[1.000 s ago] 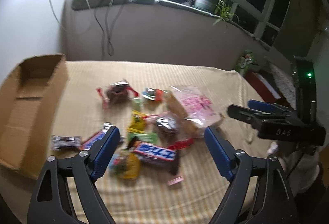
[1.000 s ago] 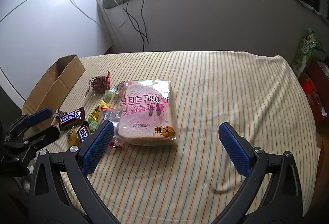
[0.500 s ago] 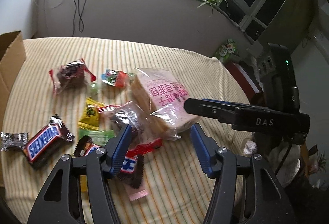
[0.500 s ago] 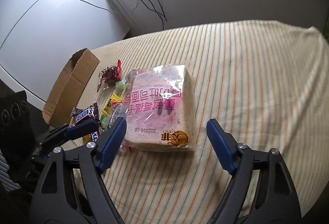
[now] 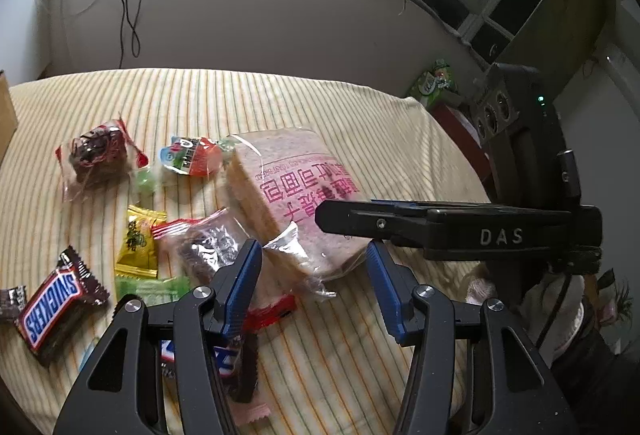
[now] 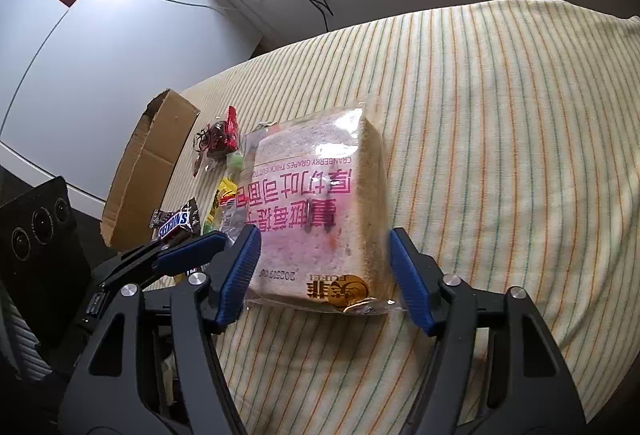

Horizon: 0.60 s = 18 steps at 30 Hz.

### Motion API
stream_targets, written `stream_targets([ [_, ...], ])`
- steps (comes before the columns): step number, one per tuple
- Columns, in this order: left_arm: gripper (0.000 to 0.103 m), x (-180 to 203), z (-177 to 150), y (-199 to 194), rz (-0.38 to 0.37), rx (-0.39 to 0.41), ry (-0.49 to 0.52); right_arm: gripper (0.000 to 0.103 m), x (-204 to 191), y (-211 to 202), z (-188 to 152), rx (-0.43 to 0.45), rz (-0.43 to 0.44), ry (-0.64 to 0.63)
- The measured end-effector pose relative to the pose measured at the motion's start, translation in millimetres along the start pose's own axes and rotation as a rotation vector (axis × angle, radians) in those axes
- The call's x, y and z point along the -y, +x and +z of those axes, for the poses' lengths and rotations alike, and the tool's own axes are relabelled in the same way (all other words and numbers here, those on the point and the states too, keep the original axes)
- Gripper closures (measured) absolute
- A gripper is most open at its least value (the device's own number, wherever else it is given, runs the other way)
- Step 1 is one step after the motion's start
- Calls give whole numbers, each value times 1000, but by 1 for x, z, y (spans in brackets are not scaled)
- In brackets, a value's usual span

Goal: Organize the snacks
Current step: 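Move the right tool to the bread bag and close on it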

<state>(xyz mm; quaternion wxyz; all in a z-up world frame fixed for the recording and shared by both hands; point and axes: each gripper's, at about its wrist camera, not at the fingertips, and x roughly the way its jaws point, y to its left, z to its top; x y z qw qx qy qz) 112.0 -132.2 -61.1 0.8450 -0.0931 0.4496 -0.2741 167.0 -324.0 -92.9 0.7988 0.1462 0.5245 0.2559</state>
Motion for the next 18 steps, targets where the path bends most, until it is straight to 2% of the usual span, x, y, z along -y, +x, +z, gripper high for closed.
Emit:
stream_targets([
  [12,50,2,6,13,11,-12,31,49,2,-4,1,-9,-9,4],
  [18,50,10,3,7,21,-1,58,50,-8,-7,-3,-6,-23,-9],
])
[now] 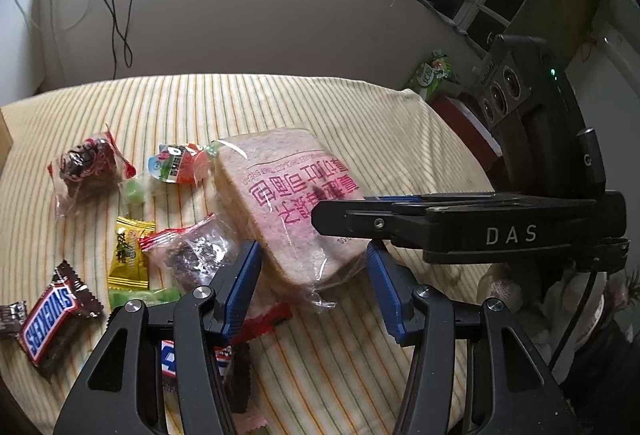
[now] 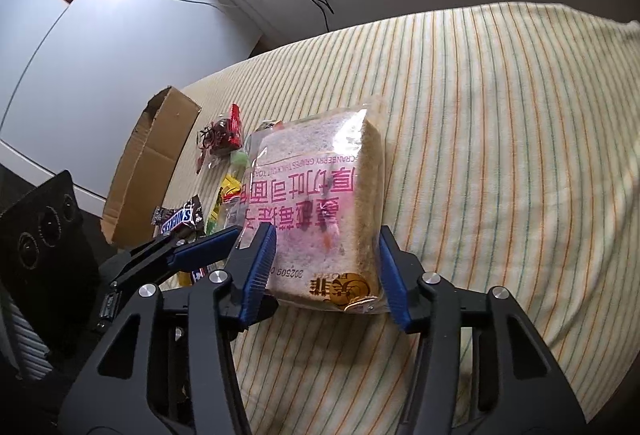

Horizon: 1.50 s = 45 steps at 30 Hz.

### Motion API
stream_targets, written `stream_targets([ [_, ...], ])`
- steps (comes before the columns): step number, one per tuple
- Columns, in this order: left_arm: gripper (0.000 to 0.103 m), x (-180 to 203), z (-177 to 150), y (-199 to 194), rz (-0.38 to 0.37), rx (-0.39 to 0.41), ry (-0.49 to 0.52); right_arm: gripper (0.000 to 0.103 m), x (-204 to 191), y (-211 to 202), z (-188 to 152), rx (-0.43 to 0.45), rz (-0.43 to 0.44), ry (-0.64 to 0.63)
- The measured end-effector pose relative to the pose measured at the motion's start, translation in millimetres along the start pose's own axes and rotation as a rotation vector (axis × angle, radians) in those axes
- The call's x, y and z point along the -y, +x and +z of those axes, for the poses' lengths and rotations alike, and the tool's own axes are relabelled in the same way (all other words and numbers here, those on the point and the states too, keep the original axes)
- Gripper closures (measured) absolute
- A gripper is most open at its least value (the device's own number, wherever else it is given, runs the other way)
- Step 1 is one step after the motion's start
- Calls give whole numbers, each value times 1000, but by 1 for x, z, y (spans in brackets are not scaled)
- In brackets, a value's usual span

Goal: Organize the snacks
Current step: 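Carry the bread bag with the right tool into the cardboard box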

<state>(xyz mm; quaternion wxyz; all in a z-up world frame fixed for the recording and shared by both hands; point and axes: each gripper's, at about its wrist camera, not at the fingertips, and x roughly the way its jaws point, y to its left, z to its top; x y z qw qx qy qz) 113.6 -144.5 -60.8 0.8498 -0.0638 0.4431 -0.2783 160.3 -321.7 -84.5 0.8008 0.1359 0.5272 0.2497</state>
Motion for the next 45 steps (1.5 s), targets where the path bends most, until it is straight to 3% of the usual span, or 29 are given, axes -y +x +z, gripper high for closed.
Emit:
stream_targets([
  [8,50,1,-1,-21,5,44,9,52,-18,-11,-1,22,0,-19],
  [22,50,-24,-14,-86,50,165,-19,52,-94,-16,3,50,18,-138],
  [45,50,-123,-59,-193,244,313,-194,52,-255,68,19,-32,134,-373],
])
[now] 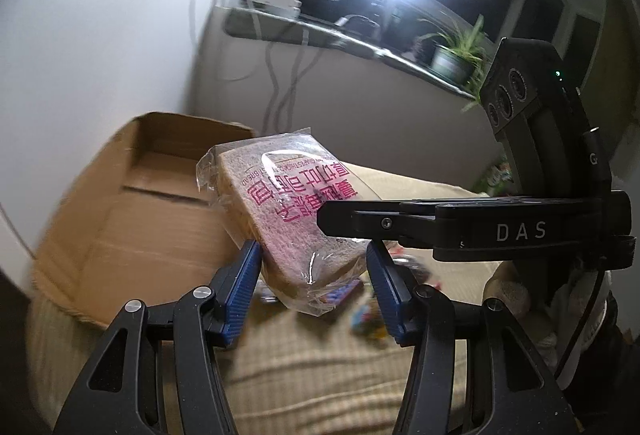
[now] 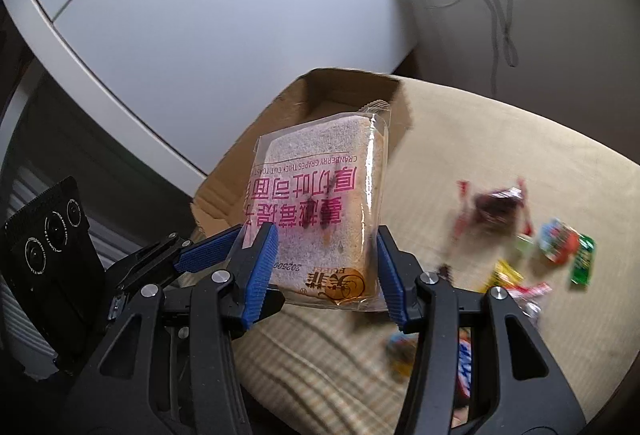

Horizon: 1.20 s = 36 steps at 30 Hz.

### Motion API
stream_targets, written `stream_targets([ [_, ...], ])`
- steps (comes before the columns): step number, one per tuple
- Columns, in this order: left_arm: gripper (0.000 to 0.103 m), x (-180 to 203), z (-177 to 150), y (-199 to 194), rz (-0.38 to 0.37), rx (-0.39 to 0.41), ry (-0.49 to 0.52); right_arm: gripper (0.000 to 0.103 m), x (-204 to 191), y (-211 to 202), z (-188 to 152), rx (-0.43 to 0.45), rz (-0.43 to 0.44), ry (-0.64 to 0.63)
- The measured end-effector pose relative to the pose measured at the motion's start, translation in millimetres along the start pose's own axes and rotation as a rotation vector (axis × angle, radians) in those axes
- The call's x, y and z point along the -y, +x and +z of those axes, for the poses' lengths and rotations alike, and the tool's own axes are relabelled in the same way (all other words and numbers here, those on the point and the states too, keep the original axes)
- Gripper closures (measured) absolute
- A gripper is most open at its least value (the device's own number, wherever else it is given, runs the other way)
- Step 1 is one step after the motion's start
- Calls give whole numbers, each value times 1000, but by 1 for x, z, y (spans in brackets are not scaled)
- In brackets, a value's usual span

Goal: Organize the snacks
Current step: 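Carry the bread bag with the right tool into the cardboard box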

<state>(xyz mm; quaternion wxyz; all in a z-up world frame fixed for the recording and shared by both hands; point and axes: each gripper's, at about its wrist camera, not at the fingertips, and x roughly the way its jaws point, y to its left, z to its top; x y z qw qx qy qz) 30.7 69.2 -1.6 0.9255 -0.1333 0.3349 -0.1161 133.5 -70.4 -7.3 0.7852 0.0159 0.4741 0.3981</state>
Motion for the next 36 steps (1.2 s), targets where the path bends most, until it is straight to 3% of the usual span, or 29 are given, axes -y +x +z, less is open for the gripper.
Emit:
stream_targets([
  [8,50,-42,-6,-15,92,11,-43,52,-34,43,16,-48,43,-59],
  [13,50,-62,-8,-6,139,-1,-65,52,-39,74,22,-92,82,-51],
  [20,49,-80,-15,11,182,-29,-88,52,-46,100,25,-128,71,-65],
  [26,49,-83,-17,16,245,-39,-72,52,-53,107,25,-117,23,-99],
  [36,49,-78,-16,4,286,-9,-53,44,-51,85,32,-75,-11,-130],
])
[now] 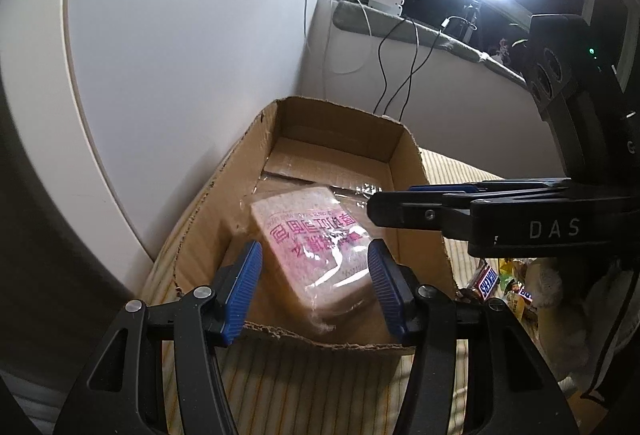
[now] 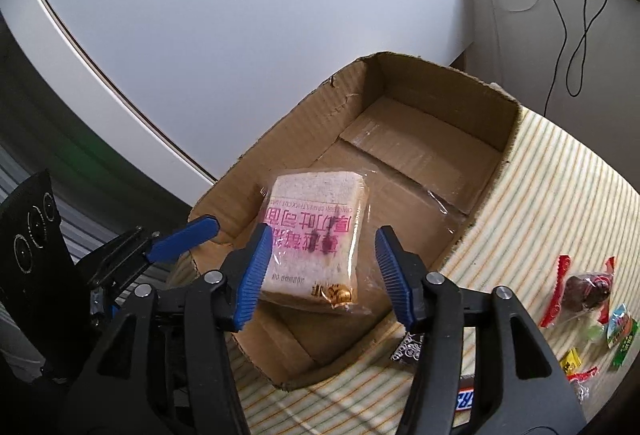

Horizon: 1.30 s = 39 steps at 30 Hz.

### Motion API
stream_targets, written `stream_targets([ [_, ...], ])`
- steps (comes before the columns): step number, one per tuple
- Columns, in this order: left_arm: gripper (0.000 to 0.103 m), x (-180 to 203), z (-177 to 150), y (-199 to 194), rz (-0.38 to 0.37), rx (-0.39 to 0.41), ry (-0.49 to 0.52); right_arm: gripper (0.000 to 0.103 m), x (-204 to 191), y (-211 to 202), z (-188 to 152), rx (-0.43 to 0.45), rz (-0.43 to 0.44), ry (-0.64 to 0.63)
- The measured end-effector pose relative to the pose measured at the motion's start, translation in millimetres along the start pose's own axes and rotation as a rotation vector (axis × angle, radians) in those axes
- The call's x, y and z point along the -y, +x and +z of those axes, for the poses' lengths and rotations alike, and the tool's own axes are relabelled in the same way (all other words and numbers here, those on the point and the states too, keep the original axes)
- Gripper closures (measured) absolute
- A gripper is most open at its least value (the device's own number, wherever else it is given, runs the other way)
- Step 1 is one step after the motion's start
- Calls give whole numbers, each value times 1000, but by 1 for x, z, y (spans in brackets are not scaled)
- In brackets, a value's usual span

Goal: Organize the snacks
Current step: 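Carry the bread bag with the right tool into the cardboard box, then open the right tool and move it to the blue-labelled chocolate bar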

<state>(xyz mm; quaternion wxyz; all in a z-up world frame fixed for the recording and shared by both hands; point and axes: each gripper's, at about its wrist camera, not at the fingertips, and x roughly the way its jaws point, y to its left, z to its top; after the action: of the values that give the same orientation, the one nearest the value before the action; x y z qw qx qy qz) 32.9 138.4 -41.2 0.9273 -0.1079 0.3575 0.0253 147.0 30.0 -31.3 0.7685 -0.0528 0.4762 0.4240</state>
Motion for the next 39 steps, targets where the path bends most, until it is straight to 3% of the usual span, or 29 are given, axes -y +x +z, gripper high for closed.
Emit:
stream_targets([
  [9,49,18,-3,-16,24,41,46,34,14,-29,-15,67,-91,7],
  [15,45,36,-8,-24,-2,74,81,28,34,-62,-38,164,-146,27],
  [19,43,50,-14,-26,-36,73,94,16,52,-90,-57,207,-208,30],
  [24,43,72,-20,-23,-77,54,122,13,72,-113,-82,207,-307,27],
  [30,43,98,-33,-13,-142,6,156,13,97,-133,-122,186,-347,52],
  [32,43,107,-38,-8,-159,-12,166,14,100,-132,-133,166,-342,49],
  [37,43,126,-49,3,-207,-62,187,44,102,-125,-156,96,-296,18],
  [39,44,135,-54,8,-228,-86,202,50,102,-120,-160,75,-291,4],
])
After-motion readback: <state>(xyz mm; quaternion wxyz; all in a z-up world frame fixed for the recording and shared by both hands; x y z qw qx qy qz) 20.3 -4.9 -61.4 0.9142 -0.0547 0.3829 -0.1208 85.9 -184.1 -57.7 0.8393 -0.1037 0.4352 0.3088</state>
